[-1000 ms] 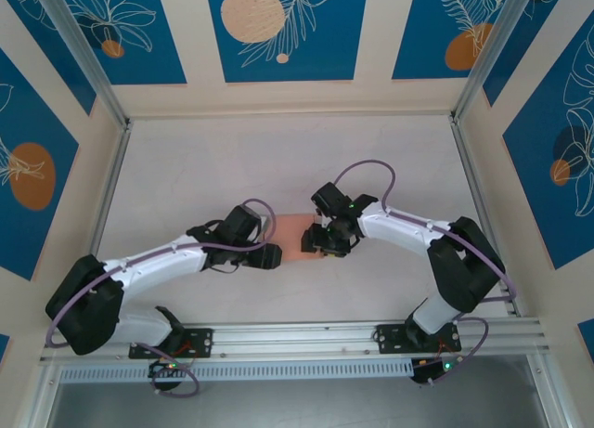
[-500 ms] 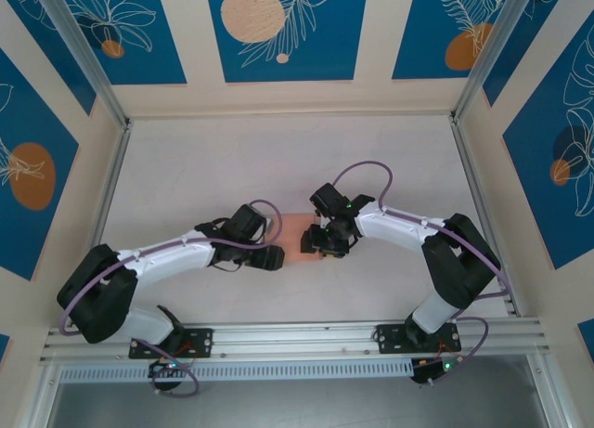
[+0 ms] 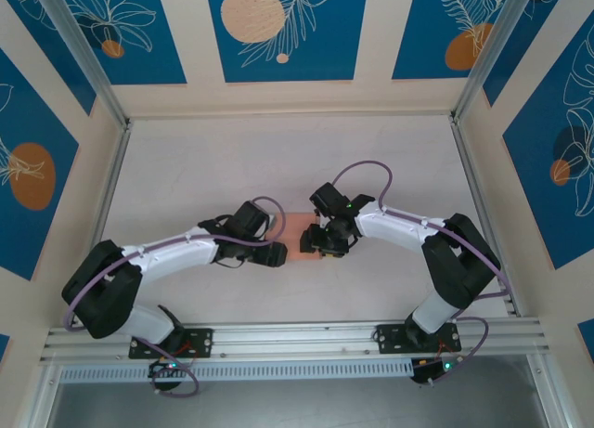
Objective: Fold the paper box
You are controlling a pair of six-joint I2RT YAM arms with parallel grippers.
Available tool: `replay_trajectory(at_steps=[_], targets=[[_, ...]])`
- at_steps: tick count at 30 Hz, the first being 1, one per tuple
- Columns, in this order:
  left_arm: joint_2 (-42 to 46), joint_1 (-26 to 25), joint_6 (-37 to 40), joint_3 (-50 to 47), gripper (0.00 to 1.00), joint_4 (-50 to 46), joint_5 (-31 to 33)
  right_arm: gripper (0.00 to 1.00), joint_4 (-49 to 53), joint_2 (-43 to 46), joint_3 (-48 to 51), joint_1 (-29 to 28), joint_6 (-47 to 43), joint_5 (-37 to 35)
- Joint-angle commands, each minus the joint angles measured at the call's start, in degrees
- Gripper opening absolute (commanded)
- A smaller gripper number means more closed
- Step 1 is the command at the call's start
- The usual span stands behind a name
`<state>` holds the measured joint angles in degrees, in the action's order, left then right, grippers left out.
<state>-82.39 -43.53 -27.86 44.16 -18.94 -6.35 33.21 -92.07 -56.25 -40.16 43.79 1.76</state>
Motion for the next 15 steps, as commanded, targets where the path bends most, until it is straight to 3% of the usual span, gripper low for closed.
replay_trajectory(at_steps=[1, 15], targets=[[-0.84, -0.33, 1.58, 1.89, 0.80, -0.05, -1.58, 0.58, 0.01, -0.27, -2.11, -0.35, -0.94, 1.97], [-3.32, -0.27, 1.52, 3.71, 0.64, -1.71, -7.98, 0.56, -1.50, -2.30, -2.91, -0.31, -1.07, 3.38]])
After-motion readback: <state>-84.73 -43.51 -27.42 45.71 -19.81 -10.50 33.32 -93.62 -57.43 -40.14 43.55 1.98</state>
